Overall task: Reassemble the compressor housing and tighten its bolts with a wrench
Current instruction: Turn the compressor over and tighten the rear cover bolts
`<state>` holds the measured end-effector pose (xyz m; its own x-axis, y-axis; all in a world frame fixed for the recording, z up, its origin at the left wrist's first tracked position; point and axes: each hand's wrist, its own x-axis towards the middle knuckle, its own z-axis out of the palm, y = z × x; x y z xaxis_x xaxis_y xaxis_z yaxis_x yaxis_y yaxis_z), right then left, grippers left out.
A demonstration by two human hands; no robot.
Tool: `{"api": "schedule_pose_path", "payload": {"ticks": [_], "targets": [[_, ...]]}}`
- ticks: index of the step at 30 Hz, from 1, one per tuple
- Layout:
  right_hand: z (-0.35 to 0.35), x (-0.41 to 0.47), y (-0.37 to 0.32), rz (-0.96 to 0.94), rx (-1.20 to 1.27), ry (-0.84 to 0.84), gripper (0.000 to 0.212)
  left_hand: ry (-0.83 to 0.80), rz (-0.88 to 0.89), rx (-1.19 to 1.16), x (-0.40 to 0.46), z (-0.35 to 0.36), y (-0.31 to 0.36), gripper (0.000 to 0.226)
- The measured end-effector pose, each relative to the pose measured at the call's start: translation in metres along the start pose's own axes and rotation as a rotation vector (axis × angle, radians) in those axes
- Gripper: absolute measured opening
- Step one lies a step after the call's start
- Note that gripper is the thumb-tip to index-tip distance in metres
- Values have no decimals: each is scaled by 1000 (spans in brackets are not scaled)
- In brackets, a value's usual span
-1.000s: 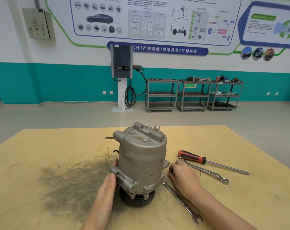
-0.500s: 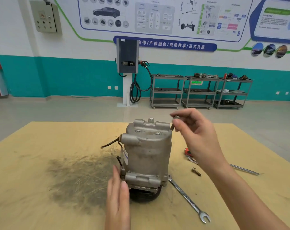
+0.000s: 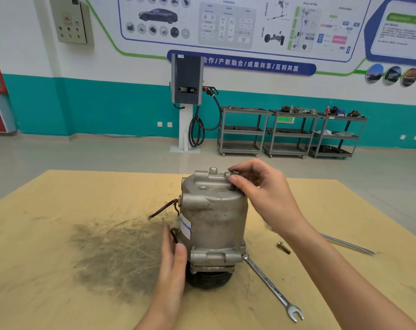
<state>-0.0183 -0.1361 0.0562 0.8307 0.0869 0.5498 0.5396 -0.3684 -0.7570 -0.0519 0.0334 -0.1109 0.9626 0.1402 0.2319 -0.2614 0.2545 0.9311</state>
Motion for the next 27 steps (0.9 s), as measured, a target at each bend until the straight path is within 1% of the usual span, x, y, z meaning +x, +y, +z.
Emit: {"api": "schedule_pose_path", "payload": {"ticks": [1,2,3,5,9,10,12,14,17,19,21,22,23,24,25,27], "targets": [[-1,1,-2,13,2,-18,11,-44,-10,-11,3,-1,-1,115],[-3,2,-3,24,-5,-41,11,-80,-17,-21,5,-1,1,118],[-5,3,-5,30,-20,-66,11,-102,-24,-39,6,-1,3,117],[-8,6,-9,38,-52,-110,11,-131,-55,-92,8,0,7,106],[-10,7,-8,0,-198,-150,14,-131,-111,-140,9,5,10,59],[-10,6,-6,-12,-235,-144,14,-134,-125,-166,8,7,11,53],[-9,5,-2,-16,-277,-110,14,-133,-160,-199,7,8,12,53],[-9,4,0,-18,-314,-110,11,-114,-170,-206,4,8,11,56],[-10,5,2,22,-260,-138,11,-11,-159,-219,-3,9,11,61],[-9,7,4,84,-173,-114,10,143,-145,-235,-7,9,13,65],[-5,10,5,167,-79,-83,5,298,-119,-178,-11,10,16,76],[-2,12,6,205,-39,-78,5,361,-93,-143,-13,12,17,73],[1,15,5,237,-12,-79,5,404,-63,-118,-14,13,18,64],[3,17,4,264,5,-82,6,428,-42,-87,-14,13,19,53],[5,19,3,282,18,-83,7,435,-27,-49,-14,11,18,48],[7,22,2,293,49,-87,7,440,-35,14,-10,4,15,44]]}}
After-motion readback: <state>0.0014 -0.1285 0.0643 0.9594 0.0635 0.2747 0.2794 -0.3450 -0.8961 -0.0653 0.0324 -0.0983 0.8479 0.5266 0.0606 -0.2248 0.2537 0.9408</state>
